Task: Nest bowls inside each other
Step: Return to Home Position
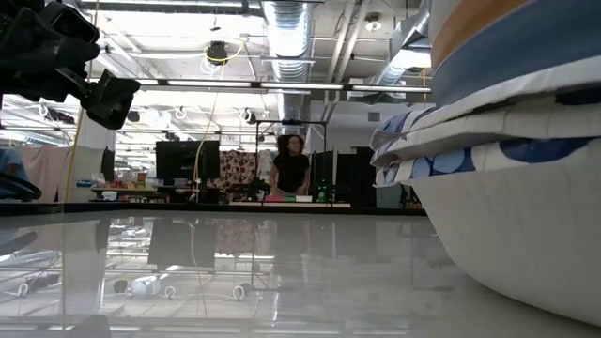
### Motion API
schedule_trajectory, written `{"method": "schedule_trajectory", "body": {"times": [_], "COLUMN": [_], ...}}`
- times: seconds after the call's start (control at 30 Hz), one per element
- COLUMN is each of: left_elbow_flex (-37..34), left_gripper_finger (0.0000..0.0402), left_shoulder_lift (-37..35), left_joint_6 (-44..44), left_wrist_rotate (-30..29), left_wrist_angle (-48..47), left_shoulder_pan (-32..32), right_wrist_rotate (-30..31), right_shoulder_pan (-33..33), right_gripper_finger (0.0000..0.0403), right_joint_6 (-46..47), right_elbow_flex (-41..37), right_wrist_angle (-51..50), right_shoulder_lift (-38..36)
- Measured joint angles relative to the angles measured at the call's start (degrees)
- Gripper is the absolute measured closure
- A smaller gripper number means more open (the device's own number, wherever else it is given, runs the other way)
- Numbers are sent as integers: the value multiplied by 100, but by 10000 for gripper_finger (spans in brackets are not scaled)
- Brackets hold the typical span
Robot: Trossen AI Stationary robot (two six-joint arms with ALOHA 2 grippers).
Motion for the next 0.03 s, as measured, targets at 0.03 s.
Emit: {"method": "schedule_trajectory", "body": {"times": [0.03], "left_elbow_flex": [0], "left_gripper_finger": [145], "left_shoulder_lift": [0], "left_joint_6": [0], "left_wrist_rotate": [0], "left_wrist_angle": [1], "left_shoulder_pan": [2], "right_wrist_rotate": [0], "right_shoulder_pan": [0], "right_gripper_finger": [184], "right_joint_6": [0], "right_elbow_flex": [0], "right_wrist_angle": [0], "right_shoulder_lift": [2]}}
